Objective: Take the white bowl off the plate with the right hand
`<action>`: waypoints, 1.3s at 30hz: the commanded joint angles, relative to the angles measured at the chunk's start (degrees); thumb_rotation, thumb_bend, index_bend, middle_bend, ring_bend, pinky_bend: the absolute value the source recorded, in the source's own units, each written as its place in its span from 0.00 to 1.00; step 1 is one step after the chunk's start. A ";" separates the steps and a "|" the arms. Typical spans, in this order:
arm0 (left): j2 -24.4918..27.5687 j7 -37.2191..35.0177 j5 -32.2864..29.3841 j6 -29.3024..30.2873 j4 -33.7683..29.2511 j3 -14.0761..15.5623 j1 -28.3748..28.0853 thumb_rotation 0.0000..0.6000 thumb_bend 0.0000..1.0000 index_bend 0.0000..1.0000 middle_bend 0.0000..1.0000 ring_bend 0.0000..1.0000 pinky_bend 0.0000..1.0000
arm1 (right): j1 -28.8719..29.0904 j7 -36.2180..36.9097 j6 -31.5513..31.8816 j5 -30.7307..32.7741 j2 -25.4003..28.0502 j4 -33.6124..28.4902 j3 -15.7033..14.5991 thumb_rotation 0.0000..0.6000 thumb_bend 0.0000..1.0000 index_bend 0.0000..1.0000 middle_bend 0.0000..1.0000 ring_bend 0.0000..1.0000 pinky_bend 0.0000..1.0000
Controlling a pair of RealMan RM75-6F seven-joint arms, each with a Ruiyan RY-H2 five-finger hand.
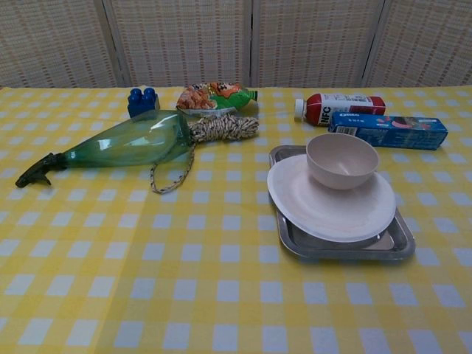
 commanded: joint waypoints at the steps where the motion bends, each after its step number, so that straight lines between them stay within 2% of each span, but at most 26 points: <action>1: 0.03 -0.05 -0.09 -0.03 0.00 -0.01 0.02 1.00 0.00 0.47 0.41 0.29 0.45 | 0.02 0.09 -0.02 -0.10 0.01 0.09 -0.04 1.00 0.10 0.44 0.42 0.41 0.49; 3: 0.10 -0.03 -0.15 0.08 -0.07 -0.06 0.08 1.00 0.00 0.47 0.41 0.29 0.45 | 0.14 0.70 0.06 -0.32 -0.27 0.69 0.09 1.00 0.10 0.44 0.42 0.41 0.52; 5: 0.26 -0.23 -0.16 0.00 -0.18 0.00 0.11 1.00 0.00 0.47 0.41 0.29 0.45 | 0.30 1.17 0.45 -0.47 -0.84 1.42 0.50 1.00 0.10 0.44 0.44 0.43 0.62; 6: 0.41 -0.45 -0.21 0.00 -0.27 0.00 0.15 1.00 0.00 0.47 0.41 0.29 0.45 | 0.53 1.38 1.05 -0.85 -1.57 2.25 0.96 1.00 0.10 0.44 0.47 0.49 0.71; 8: 0.70 -1.00 -0.43 0.24 -0.43 -0.18 0.28 1.00 0.00 0.47 0.41 0.29 0.45 | 1.20 1.45 1.67 -1.35 -2.98 3.48 1.84 1.00 0.10 0.44 0.62 0.69 0.89; 9: 0.87 -1.42 -0.59 0.58 -0.52 -0.38 0.42 1.00 0.00 0.47 0.41 0.29 0.45 | 2.10 0.93 1.20 -1.82 -3.44 3.80 2.27 1.00 0.10 0.43 0.73 0.81 0.96; 10: 1.01 -1.75 -0.61 0.85 -0.56 -0.51 0.50 1.00 0.00 0.47 0.41 0.29 0.45 | 2.99 0.30 0.55 -2.20 -3.60 3.73 2.64 1.00 0.10 0.42 0.84 0.91 0.99; 12: 1.34 -2.44 -0.48 1.34 -0.66 -0.65 0.67 1.00 0.00 0.47 0.41 0.29 0.45 | 5.50 -1.89 -1.44 -2.95 -3.66 2.84 3.76 1.00 0.10 0.41 0.97 0.99 1.00; 13: 1.49 -2.73 -0.36 1.51 -0.71 -0.67 0.73 1.00 0.00 0.47 0.41 0.29 0.45 | 6.66 -2.96 -2.44 -2.98 -3.71 2.35 4.39 1.00 0.11 0.41 0.99 1.00 1.00; 18: 1.91 -4.28 0.08 1.98 -0.76 -0.64 0.95 1.00 0.00 0.47 0.41 0.29 0.45 | 13.34 -11.02 -10.25 -0.04 -4.05 -1.16 7.61 1.00 0.16 0.41 1.00 1.00 1.00; 24: 2.30 -5.43 -0.77 1.17 -0.38 -0.82 0.84 1.00 0.00 0.47 0.41 0.29 0.45 | 19.10 -20.27 -17.59 6.25 -6.12 -5.00 9.26 1.00 0.15 0.41 1.00 1.00 1.00; 31: 2.65 -7.15 -0.85 1.24 -0.14 -1.04 0.89 1.00 0.00 0.47 0.41 0.29 0.45 | 22.53 -26.32 -21.52 11.81 -10.36 -3.61 7.92 1.00 0.15 0.41 1.00 1.00 1.00; 39: 2.83 -8.15 -1.09 0.53 0.24 -1.05 0.68 1.00 0.00 0.47 0.41 0.29 0.45 | 24.69 -27.93 -23.33 16.04 -14.93 2.41 6.40 1.00 0.15 0.41 1.00 1.00 1.00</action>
